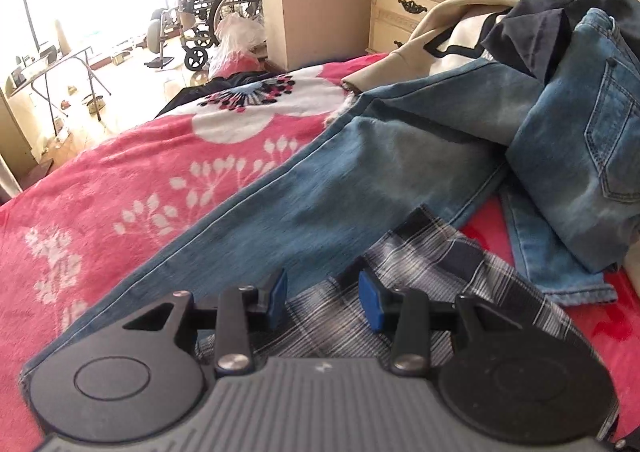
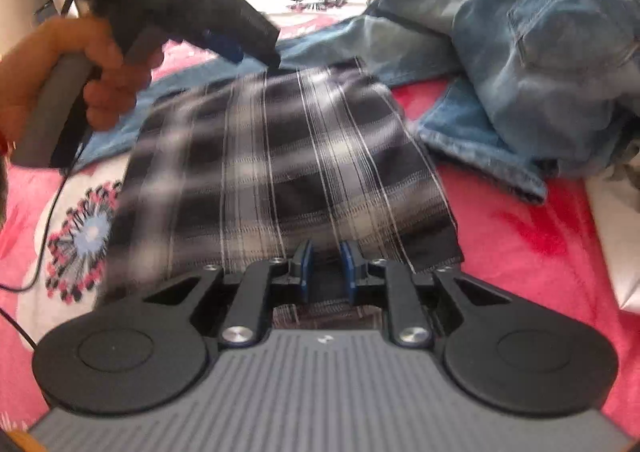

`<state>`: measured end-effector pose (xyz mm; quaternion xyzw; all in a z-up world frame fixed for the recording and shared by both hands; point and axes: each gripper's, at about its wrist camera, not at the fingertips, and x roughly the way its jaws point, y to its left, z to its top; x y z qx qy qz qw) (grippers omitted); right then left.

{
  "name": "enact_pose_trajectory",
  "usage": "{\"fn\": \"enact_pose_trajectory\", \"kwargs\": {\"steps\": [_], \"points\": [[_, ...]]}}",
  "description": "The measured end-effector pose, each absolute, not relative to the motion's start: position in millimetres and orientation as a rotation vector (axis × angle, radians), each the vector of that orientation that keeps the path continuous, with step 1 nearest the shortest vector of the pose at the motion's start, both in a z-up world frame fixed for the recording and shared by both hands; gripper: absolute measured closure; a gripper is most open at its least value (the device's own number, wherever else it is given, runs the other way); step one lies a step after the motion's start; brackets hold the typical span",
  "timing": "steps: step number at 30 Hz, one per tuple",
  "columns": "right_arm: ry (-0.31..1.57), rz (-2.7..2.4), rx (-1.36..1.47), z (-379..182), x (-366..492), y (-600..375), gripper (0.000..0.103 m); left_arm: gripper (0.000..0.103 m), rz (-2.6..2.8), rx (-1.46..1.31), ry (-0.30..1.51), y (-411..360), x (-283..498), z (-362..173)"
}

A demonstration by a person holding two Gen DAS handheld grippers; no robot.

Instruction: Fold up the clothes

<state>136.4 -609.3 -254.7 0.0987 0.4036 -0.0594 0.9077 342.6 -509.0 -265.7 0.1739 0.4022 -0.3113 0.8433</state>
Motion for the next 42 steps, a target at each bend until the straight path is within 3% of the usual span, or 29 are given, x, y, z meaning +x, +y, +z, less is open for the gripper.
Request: {"fn": "enact_pose_trajectory", "kwargs": {"steps": [20, 42], "points": [[0.803, 0.128, 0.098, -222, 145, -520, 0.087, 0.059, -0.598, 0.342, 0.880, -466, 343, -254], [0.811, 0.108, 0.113, -233, 140, -508, 0.087, 0.057, -0.623, 0.380, 0.883, -424, 303, -253]]}}
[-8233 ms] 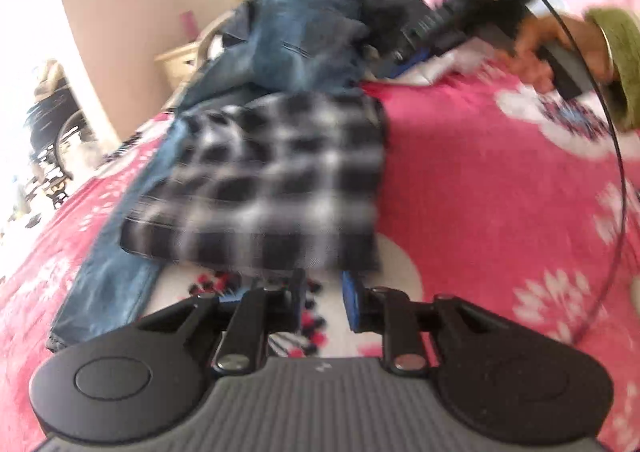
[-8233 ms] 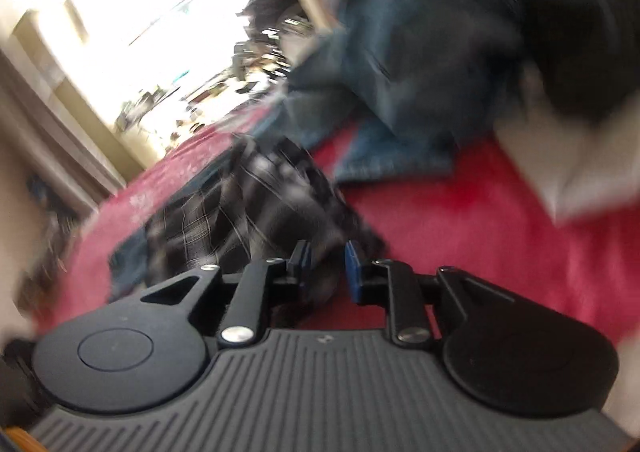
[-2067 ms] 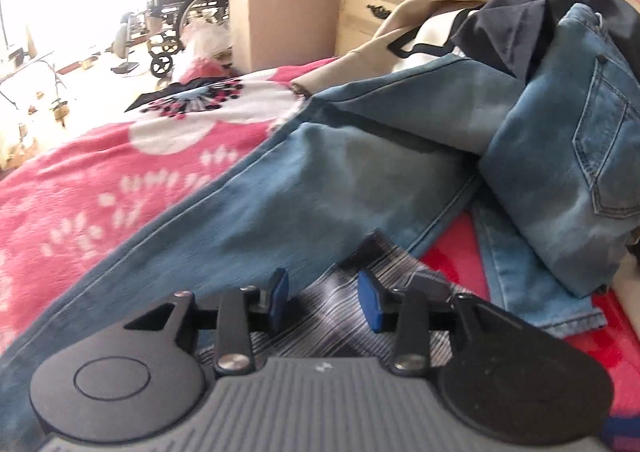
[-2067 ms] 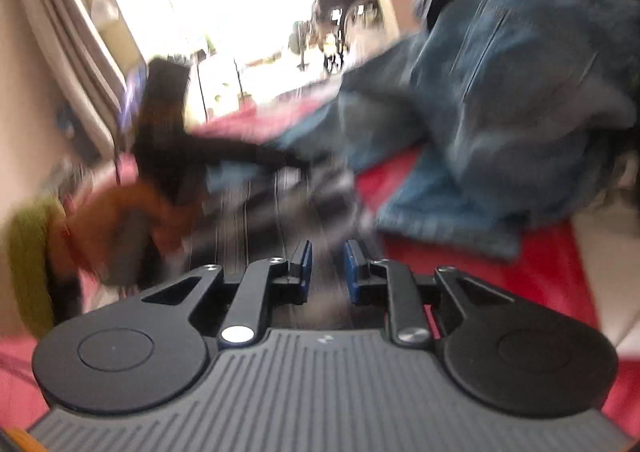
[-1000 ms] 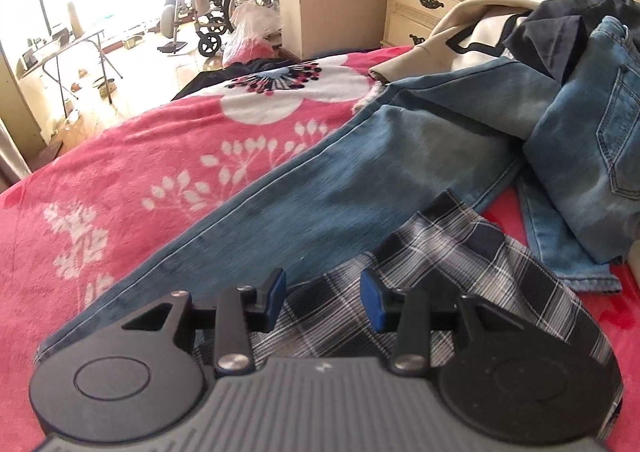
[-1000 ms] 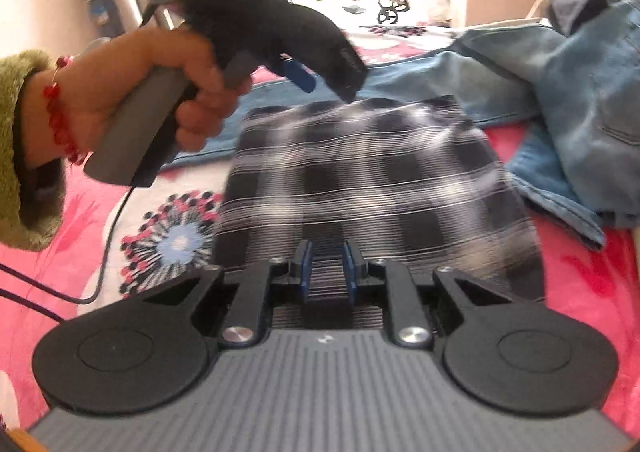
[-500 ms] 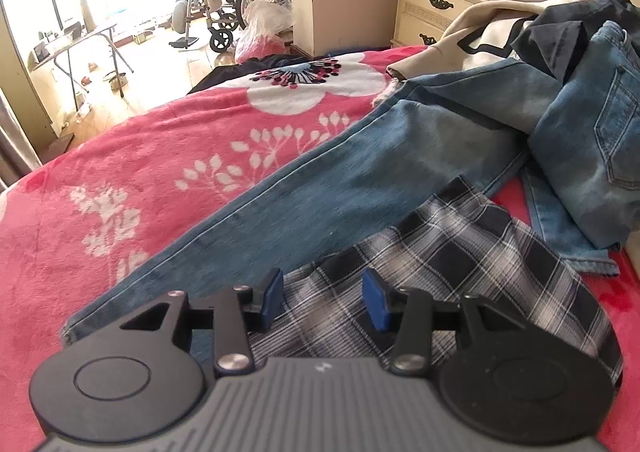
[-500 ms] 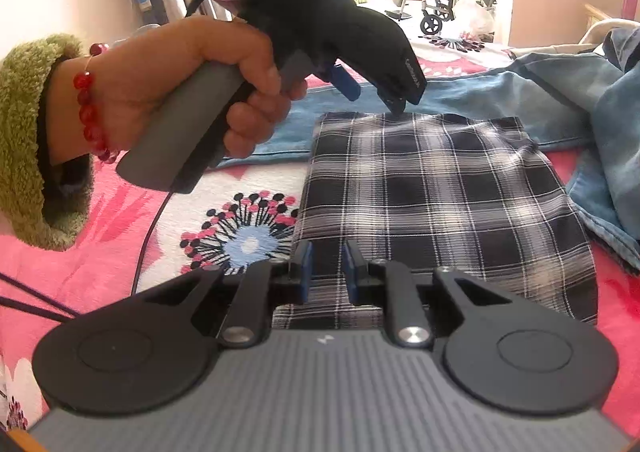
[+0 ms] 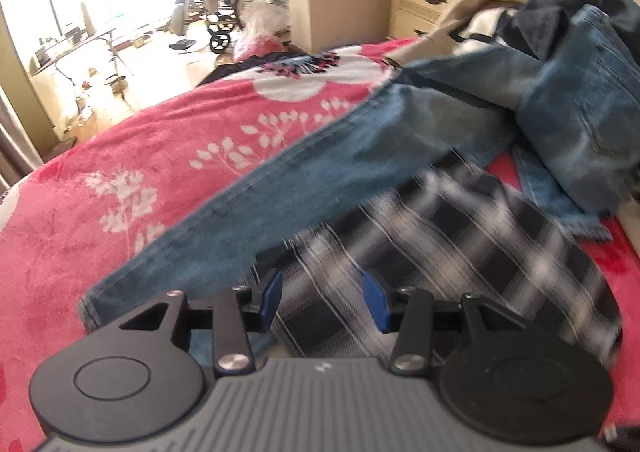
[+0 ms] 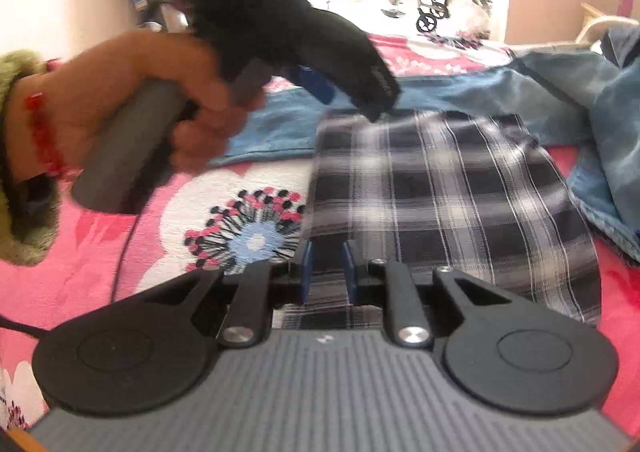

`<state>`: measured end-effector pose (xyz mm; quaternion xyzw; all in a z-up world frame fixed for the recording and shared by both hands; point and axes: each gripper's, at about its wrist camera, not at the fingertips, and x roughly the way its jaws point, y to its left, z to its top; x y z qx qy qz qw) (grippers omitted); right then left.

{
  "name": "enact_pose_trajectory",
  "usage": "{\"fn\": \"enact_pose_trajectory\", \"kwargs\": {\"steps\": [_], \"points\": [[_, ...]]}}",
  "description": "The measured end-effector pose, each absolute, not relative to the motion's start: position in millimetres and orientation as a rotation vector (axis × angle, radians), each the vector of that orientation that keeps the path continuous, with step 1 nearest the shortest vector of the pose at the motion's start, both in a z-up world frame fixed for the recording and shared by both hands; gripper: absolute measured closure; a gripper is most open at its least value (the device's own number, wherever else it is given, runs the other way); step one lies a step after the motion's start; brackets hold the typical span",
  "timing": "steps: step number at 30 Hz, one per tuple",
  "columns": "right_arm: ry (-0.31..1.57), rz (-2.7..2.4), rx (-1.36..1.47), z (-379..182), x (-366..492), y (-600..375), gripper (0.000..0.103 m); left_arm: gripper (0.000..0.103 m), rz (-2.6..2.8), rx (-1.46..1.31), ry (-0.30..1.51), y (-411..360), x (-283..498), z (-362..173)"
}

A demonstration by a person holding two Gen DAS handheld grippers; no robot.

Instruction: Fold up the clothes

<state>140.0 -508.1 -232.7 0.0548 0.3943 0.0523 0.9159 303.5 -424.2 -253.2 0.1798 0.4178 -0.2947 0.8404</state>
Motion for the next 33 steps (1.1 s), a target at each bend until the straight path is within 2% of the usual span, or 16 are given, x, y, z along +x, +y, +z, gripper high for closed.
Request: {"fn": "enact_pose_trajectory", "kwargs": {"steps": [6, 10, 16, 21, 26, 29, 31, 33], "points": [[0.825, 0.115, 0.124, -269, 117, -510, 0.087, 0.052, -0.640, 0.482, 0.835, -415, 273, -294], [0.849, 0.109, 0.115, -263, 102, -507, 0.087, 0.053, -0.667, 0.432, 0.812, -402, 276, -280], [0.776, 0.126, 0.132, -244, 95, -510, 0.087, 0.052, -0.777, 0.410, 0.772, -374, 264, -255], [0.871, 0.100, 0.202, -284, 84, -524, 0.088, 0.052, -0.883, 0.332, 0.952, -352, 253, -271], [0.768, 0.029, 0.338, -257, 61, -569, 0.085, 0.044, -0.991, 0.154, 1.135, -330, 263, -289], [0.655, -0.066, 0.437, -240, 52, -615, 0.069, 0.041, -1.008, 0.065, 1.228, -325, 273, -302], [0.593, -0.151, 0.511, -236, 51, -651, 0.052, 0.038, -1.004, 0.001, 1.257, -323, 279, -309], [0.572, -0.161, 0.618, -243, 57, -684, 0.039, 0.036, -1.005, -0.066, 1.274, -322, 285, -314]]}}
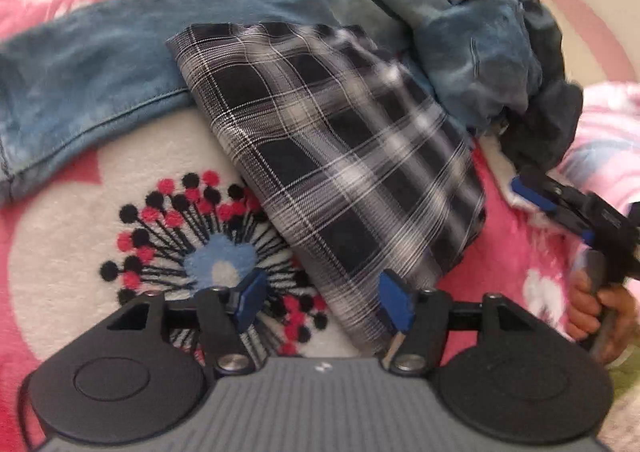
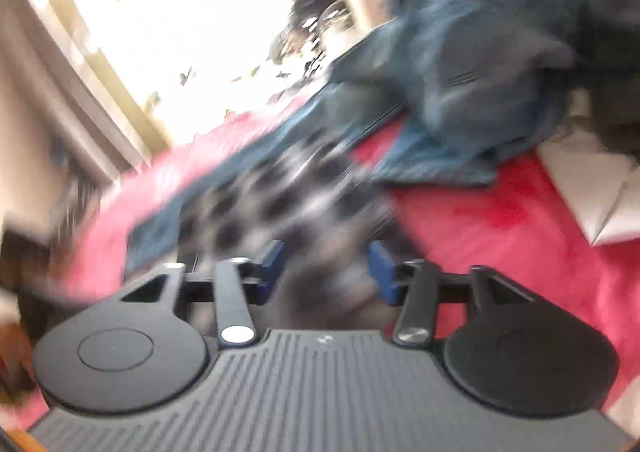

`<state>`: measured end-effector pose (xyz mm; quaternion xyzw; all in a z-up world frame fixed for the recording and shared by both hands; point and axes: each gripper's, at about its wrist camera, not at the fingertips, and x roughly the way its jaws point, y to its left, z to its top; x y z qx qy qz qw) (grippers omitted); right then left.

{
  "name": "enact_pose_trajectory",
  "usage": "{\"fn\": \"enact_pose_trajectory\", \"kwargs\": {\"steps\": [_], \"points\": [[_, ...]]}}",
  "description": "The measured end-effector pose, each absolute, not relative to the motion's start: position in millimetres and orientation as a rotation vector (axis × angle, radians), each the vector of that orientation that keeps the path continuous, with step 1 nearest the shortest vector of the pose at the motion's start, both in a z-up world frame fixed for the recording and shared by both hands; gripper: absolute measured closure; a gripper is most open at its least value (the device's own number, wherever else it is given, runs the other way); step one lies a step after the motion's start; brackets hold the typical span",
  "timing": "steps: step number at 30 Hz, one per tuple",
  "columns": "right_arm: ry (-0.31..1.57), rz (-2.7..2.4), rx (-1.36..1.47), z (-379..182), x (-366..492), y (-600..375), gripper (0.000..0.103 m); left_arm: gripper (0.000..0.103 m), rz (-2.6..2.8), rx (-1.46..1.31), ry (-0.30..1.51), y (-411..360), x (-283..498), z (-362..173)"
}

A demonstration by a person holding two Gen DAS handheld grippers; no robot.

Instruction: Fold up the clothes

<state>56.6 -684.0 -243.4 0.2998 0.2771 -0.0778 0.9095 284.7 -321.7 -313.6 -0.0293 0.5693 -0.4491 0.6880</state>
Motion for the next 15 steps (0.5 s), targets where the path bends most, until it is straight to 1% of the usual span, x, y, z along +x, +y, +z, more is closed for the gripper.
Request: {"fn": "enact_pose_trajectory", "kwargs": {"steps": [1, 2, 3, 4, 6, 8, 10, 15], "points": [[0.575, -0.154, 0.677, -250, 62, -699, 0.033, 0.036, -1.005, -0.099, 1.282, -321, 287, -316], [0.588, -0.137, 0.721, -259, 68, -709, 0.030, 0.036, -1.005, -0.132, 1.290, -320, 290, -318], [0.603, -0.116, 0.761, -268, 75, -719, 0.025, 0.036, -1.004, -0.160, 1.298, -321, 292, -321], [0.622, -0.103, 0.801, -279, 81, -726, 0.023, 0.036, -1.001, -0.186, 1.306, -322, 295, -324], [0.663, -0.076, 0.886, -300, 94, -741, 0.022, 0.036, -1.009, -0.206, 1.313, -326, 298, -327], [0.688, -0.028, 0.965, -318, 103, -751, 0.019, 0.036, -1.013, -0.203, 1.320, -334, 301, -329], [0.670, 0.056, 0.992, -323, 111, -756, 0.016, 0.036, -1.014, -0.193, 1.316, -344, 303, -330], [0.696, 0.223, 1.016, -335, 148, -762, 0.017, 0.039, -1.023, -0.163, 1.292, -368, 306, -333]]}}
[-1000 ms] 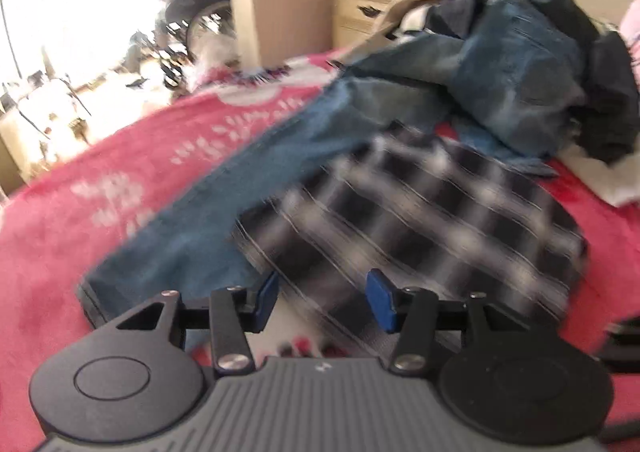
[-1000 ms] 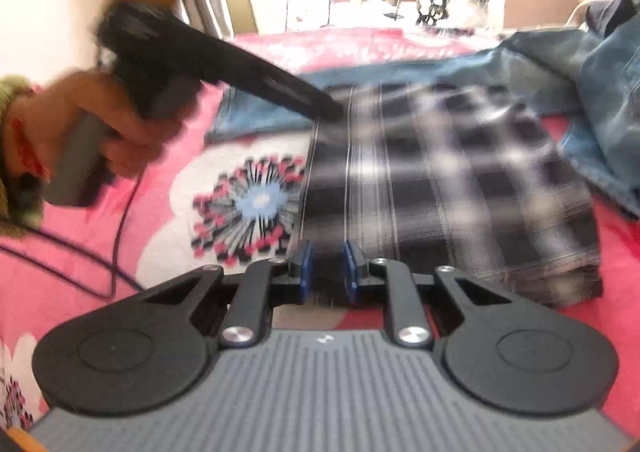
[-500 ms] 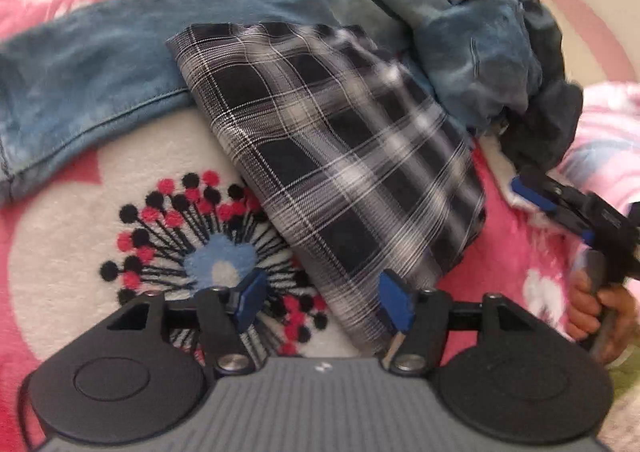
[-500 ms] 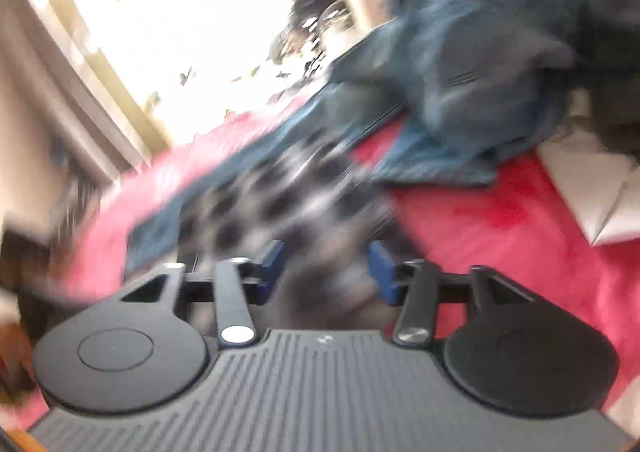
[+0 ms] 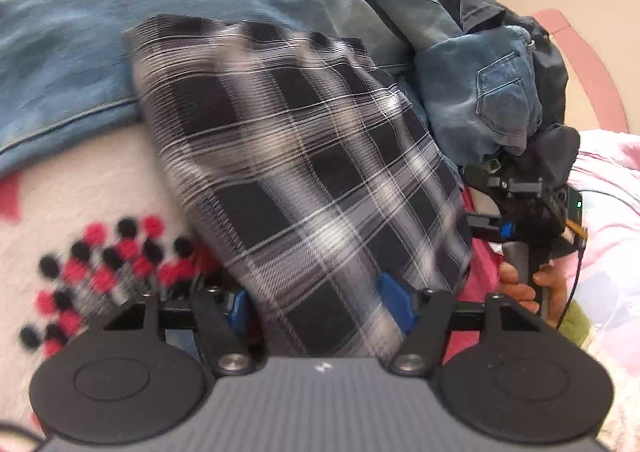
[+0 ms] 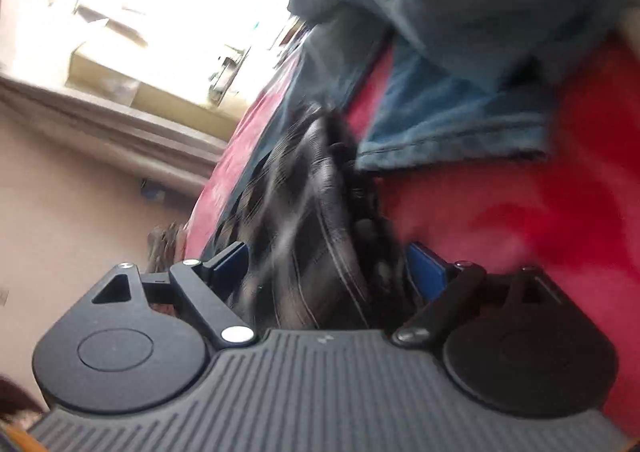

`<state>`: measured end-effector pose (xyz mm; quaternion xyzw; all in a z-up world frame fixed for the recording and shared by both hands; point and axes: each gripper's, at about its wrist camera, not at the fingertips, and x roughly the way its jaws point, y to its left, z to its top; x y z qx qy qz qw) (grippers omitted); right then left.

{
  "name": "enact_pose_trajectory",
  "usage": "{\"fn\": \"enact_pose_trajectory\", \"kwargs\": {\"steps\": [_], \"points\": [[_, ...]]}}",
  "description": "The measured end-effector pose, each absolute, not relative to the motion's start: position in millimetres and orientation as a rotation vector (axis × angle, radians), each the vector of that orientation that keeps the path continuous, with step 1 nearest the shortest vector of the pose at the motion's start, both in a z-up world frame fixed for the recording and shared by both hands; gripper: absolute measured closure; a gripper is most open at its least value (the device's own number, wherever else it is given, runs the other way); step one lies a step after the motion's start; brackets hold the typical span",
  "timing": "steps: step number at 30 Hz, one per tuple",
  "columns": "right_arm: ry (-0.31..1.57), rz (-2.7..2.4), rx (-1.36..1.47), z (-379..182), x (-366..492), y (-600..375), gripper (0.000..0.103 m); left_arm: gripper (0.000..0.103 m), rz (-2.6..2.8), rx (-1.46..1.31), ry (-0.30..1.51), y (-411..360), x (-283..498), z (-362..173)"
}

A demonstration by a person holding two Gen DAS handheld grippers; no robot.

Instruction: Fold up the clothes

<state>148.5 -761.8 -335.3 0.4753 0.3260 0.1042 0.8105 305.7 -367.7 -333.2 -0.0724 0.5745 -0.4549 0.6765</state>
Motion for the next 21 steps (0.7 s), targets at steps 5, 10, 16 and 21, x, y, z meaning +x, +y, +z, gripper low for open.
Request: {"fn": "enact_pose_trajectory", "kwargs": {"steps": [5, 10, 16, 21], "points": [[0.738, 0.281, 0.979, -339, 175, -747, 0.053, 0.079, -0.994, -0.173, 1.272, -372, 309, -333], [0.721, 0.292, 0.984, -330, 176, -728, 0.071, 0.087, -1.039, -0.045, 1.231, -365, 310, -305], [0.747, 0.386, 1.001, -311, 162, -658, 0.072, 0.087, -1.013, 0.078, 1.321, -301, 327, -271], [0.811, 0.504, 1.047, -316, 145, -557, 0.072, 0.087, -0.898, 0.114, 1.428, -201, 315, -260]]}}
